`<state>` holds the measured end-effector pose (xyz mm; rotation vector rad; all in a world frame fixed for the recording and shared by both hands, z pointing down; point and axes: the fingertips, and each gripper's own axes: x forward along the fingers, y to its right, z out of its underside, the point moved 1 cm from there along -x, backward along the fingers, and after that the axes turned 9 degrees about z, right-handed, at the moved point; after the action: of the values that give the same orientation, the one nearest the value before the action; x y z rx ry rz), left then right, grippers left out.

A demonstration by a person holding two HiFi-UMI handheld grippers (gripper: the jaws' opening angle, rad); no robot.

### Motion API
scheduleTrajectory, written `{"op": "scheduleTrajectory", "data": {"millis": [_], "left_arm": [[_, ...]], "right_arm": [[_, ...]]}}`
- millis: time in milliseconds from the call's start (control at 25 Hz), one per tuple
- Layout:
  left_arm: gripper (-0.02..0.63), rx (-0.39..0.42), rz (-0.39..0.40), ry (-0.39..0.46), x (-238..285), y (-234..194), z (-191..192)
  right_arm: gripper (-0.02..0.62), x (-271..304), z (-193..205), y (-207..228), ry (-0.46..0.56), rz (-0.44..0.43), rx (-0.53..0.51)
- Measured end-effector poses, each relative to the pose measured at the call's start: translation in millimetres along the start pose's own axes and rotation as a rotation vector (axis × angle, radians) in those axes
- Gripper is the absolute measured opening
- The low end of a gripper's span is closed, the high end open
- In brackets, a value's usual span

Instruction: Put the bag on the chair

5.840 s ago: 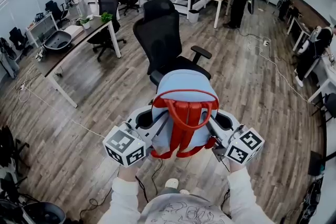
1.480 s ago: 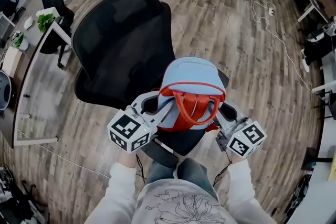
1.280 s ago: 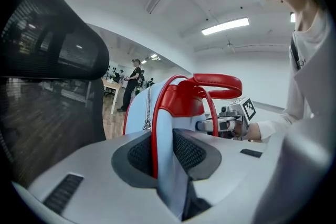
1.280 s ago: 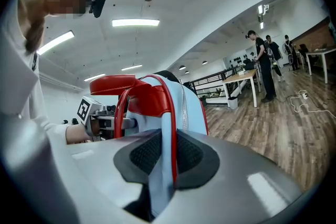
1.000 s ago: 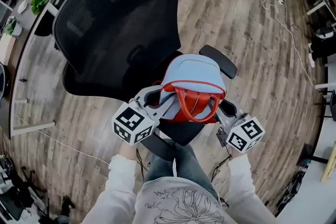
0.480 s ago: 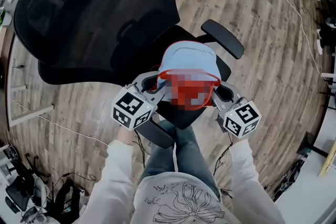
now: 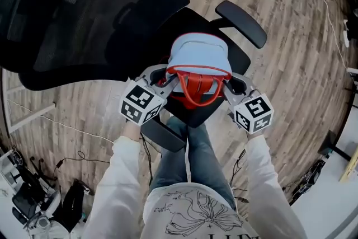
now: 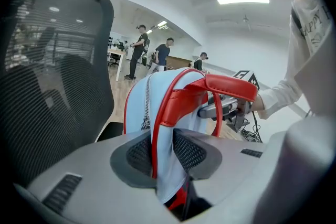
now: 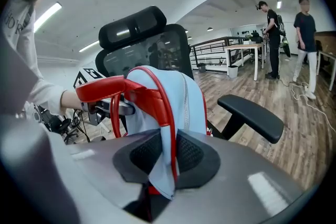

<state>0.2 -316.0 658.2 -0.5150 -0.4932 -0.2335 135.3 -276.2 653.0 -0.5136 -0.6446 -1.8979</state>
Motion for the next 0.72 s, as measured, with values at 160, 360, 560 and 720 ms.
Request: {"op": "scheduleTrajectory", "data": {"millis": [160,360,560,720], "left_arm": [[0.098,0.021,0.001,-0.075,12.0,-5.8,23.6],[0.098,0.038,-0.003,-0.155,23.9,-13.7,46.9],[0.098,0.028,0.002,-0.194,29.8,-18.0,66.7],[0.100,0.002,-0.006,-0.194,30.0,-20.6,79.0]], "right_arm": [[0.075,12.3,22.3,3.0,-0.054,0.011,-0.046],[0.077,26.5,45.4,5.7,-0.114,0.021,-0.078],[0.080,35.0,61.0,4.4,-0.146,0.030,-0.098],[0.081,40.7,67.4,2.0,-0.149,0.036,-0.109]]}}
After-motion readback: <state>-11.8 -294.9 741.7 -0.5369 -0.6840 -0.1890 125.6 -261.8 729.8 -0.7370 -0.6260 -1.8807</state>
